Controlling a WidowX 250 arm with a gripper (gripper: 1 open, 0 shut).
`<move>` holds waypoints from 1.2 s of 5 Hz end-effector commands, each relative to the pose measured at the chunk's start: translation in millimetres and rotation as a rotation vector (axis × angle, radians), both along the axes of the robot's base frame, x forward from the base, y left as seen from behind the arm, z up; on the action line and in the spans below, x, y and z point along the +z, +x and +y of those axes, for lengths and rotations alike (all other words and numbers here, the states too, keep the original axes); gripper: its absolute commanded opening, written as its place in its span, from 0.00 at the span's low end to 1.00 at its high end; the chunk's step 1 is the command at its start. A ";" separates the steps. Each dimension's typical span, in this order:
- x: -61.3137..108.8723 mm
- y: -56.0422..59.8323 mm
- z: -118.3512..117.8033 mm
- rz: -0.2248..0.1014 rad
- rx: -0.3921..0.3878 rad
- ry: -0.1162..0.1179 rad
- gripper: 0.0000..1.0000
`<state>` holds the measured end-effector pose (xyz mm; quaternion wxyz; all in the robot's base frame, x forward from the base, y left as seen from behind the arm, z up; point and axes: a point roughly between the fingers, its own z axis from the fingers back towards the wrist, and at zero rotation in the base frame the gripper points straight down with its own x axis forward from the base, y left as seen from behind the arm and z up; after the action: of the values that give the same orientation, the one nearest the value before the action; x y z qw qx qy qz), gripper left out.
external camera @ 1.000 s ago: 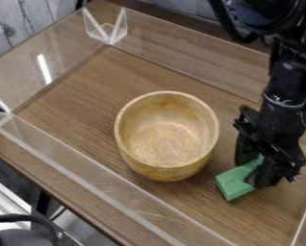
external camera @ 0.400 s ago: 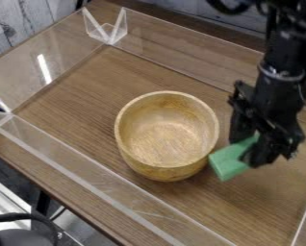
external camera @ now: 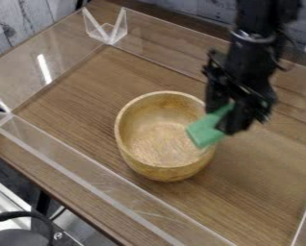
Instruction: Put the green block in the brown bowl
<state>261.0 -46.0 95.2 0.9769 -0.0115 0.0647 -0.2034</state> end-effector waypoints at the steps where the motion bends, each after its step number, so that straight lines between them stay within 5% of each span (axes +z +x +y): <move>1: 16.9 2.7 32.3 -0.063 0.054 0.003 0.00; 2: 11.8 -8.7 51.9 -0.053 0.080 0.007 0.00; 6: -4.8 -15.4 38.0 -0.033 0.033 -0.020 0.00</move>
<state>240.0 -7.3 79.9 0.9799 -0.0237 0.0697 -0.1856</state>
